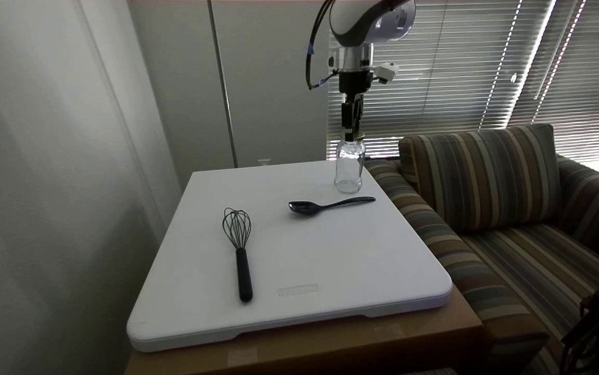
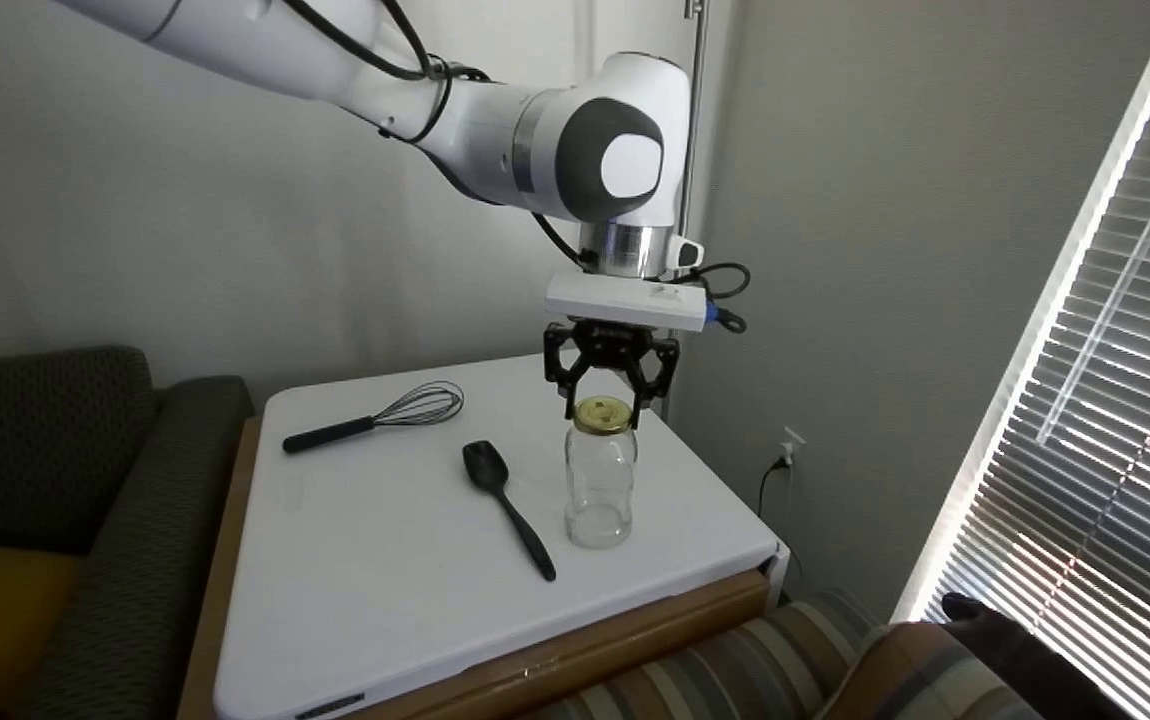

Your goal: Take the lid off the glass jar

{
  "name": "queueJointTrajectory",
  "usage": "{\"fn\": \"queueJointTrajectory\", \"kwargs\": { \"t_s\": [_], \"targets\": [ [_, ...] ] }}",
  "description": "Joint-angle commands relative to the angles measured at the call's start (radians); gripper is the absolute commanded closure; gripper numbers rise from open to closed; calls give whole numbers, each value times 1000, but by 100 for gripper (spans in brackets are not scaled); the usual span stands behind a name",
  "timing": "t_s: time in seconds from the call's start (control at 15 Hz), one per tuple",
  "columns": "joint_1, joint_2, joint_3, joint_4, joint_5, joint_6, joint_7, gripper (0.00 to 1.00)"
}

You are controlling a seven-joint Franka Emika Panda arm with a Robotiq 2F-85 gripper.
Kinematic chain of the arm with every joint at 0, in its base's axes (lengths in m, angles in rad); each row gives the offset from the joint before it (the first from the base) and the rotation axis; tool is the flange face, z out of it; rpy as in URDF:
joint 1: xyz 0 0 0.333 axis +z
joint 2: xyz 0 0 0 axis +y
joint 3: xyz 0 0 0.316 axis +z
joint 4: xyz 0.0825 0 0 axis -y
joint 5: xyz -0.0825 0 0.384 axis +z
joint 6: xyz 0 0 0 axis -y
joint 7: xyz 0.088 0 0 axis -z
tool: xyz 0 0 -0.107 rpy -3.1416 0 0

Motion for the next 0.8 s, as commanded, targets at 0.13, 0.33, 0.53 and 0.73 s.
{"fn": "queueJointTrajectory", "kwargs": {
  "t_s": [0.13,0.33,0.53,0.73],
  "targets": [
    [-32,-1,66,-6,-14,-90,-268,53],
    [-25,7,58,19,-20,-144,-344,53],
    [-9,2,35,25,-39,-162,-344,53],
    [-1,-11,24,15,-57,-133,-321,53]
  ]
}}
